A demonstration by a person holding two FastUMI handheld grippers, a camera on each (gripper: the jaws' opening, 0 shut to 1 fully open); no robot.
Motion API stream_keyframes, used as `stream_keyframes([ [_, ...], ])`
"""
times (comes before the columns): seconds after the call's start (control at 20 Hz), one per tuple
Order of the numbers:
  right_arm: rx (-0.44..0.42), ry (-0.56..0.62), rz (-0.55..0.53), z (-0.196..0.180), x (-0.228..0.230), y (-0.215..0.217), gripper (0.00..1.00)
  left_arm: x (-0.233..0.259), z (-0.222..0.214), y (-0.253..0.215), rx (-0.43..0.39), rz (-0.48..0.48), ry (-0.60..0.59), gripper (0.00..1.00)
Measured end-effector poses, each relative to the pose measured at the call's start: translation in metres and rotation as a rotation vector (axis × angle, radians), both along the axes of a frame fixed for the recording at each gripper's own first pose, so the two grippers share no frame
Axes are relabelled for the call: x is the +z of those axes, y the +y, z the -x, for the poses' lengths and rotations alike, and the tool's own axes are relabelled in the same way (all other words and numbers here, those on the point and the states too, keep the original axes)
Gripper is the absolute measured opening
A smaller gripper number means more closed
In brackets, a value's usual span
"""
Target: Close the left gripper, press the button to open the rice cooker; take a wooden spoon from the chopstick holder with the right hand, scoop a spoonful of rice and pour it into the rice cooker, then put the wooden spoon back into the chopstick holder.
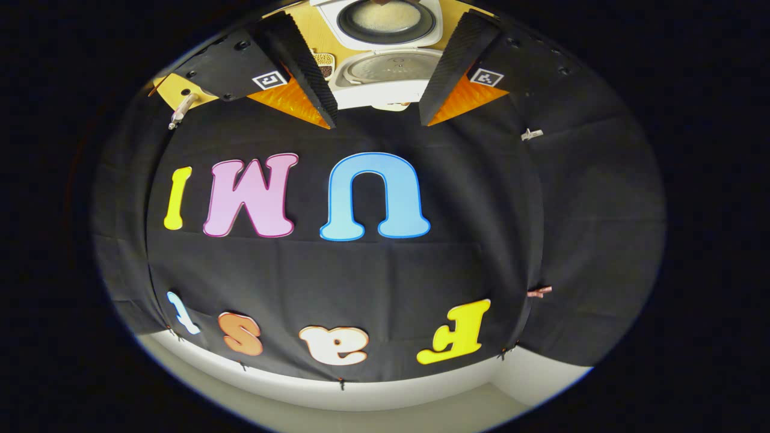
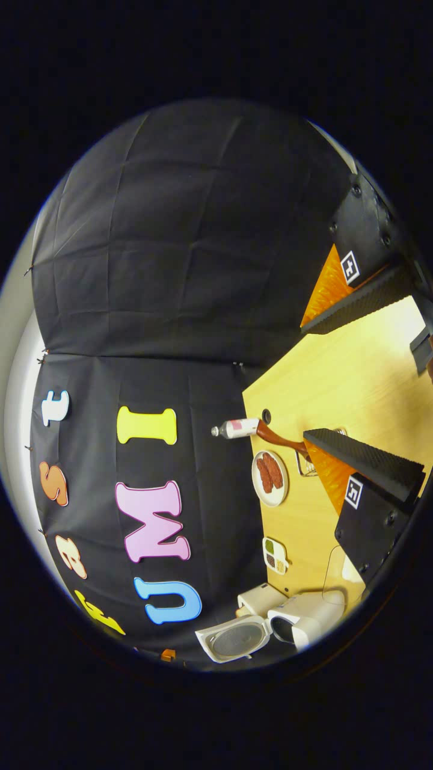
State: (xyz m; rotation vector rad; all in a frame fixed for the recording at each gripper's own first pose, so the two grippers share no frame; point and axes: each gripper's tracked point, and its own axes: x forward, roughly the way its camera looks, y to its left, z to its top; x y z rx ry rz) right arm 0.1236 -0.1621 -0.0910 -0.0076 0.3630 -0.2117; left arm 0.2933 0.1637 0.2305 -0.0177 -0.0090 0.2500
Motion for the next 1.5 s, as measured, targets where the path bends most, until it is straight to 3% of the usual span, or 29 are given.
stream_keyframes([
  [0.3,-0.062,-0.039,0.020,0.010,0.027,-0.013,0.99,-0.034,-0.062,0.055,0.031,0.007,0.087,0.95],
  [0.45,-0.056,-0.048,0.026,0.014,0.032,-0.005,0.99,-0.056,-0.076,0.059,0.022,0.059,0.120,0.96],
  [0.75,-0.005,-0.035,0.027,0.012,0.024,0.024,0.99,-0.086,-0.093,0.066,0.027,0.056,0.219,0.96],
  [1.05,0.094,-0.026,0.042,0.008,0.012,0.063,0.99,-0.095,-0.074,0.054,0.039,0.088,0.251,0.99],
  [1.5,0.210,0.004,-0.039,-0.002,-0.005,0.109,0.99,-0.143,-0.004,0.017,0.020,0.152,0.353,0.99],
])
